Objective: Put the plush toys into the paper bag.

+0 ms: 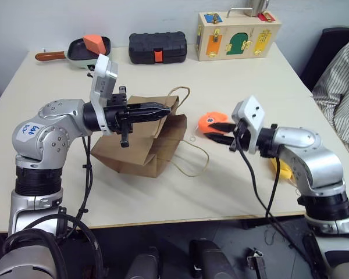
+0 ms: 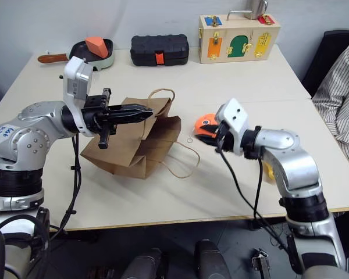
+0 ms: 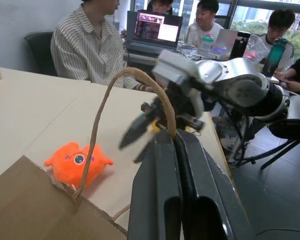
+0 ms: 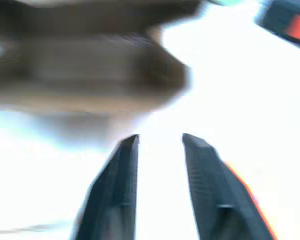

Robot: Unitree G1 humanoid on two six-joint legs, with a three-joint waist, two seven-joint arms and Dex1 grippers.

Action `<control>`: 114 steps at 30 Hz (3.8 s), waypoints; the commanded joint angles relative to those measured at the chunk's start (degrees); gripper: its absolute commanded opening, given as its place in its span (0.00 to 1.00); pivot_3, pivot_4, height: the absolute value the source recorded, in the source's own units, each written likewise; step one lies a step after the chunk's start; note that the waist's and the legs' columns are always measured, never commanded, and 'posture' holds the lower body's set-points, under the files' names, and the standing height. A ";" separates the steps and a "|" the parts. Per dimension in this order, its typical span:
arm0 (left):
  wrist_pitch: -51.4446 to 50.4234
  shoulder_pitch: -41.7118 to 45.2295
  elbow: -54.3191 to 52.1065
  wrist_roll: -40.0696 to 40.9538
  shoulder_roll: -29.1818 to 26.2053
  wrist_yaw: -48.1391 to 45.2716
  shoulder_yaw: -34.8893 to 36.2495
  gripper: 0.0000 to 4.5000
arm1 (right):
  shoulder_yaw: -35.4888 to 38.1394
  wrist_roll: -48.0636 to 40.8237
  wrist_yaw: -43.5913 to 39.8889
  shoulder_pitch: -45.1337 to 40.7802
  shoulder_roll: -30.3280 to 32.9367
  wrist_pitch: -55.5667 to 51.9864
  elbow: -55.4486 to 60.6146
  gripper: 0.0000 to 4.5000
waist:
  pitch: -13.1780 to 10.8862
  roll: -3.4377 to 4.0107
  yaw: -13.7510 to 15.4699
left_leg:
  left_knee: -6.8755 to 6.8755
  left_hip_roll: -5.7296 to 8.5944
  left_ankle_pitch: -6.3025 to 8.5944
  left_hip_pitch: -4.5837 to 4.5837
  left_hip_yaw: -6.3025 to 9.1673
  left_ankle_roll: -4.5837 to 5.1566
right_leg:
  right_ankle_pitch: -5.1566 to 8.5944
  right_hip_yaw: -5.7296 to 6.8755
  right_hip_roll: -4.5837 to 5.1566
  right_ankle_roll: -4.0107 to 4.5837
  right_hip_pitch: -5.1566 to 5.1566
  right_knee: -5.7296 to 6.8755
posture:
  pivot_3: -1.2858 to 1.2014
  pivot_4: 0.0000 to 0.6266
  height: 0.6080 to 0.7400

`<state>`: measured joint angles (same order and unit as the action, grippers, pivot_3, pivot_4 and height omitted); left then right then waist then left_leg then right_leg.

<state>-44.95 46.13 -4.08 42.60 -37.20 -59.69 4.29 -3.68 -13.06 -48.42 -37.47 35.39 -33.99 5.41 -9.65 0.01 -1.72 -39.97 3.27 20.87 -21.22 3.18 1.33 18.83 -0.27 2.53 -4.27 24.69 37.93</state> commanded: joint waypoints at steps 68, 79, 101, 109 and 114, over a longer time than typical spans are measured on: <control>-5.62 0.91 -5.61 5.88 1.45 0.49 1.05 0.00 | -22.71 21.85 -5.57 -17.37 -22.10 61.30 -34.34 0.03 | -0.06 0.01 -1.81 | -0.15 0.03 -0.05 -0.06 0.08 -0.13 | 0.00 0.14 -0.01 0.01 0.54 0.59 | 0.52 0.24 1.00; -5.05 0.35 -4.98 5.62 0.96 0.76 1.69 0.00 | -10.77 5.26 -10.42 -6.17 -11.30 36.00 -0.36 0.84 | -0.06 0.01 -1.31 | -0.14 0.04 -0.03 -0.08 0.19 -0.15 | 0.00 0.14 0.01 0.01 0.59 0.71 | 0.52 0.24 1.00; -2.10 1.47 -1.90 4.69 2.69 0.77 2.22 0.00 | 22.33 7.50 6.38 33.11 16.02 6.66 0.18 0.99 | -0.06 -0.04 2.21 | -0.09 0.10 0.01 0.11 0.08 -0.02 | 0.00 -0.15 -0.02 0.01 0.06 0.02 | 0.52 0.24 1.00; -2.32 0.89 -2.92 4.95 1.95 1.93 3.07 0.00 | 19.92 7.31 8.11 31.58 15.84 4.63 -5.41 0.79 | -0.06 -0.04 2.55 | -0.13 0.10 0.01 0.10 0.09 -0.02 | 0.00 -0.12 -0.01 0.01 0.02 -0.04 | 0.52 0.24 1.00; -2.33 0.64 -2.99 5.07 1.56 2.53 3.61 0.00 | 21.16 5.51 7.37 32.03 16.07 4.31 -2.99 0.43 | -0.06 -0.04 2.90 | -0.16 0.10 0.02 0.10 0.09 -0.01 | 0.00 -0.13 -0.01 0.00 -0.03 -0.06 | 0.52 0.24 1.00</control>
<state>-47.82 46.59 -5.77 47.04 -34.95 -57.35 6.33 16.18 -6.96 -40.88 -6.04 50.93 -29.04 1.00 -9.71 -0.03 1.18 -40.13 3.37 20.88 -21.12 3.27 1.32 18.83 -0.39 2.52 -4.27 24.67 37.86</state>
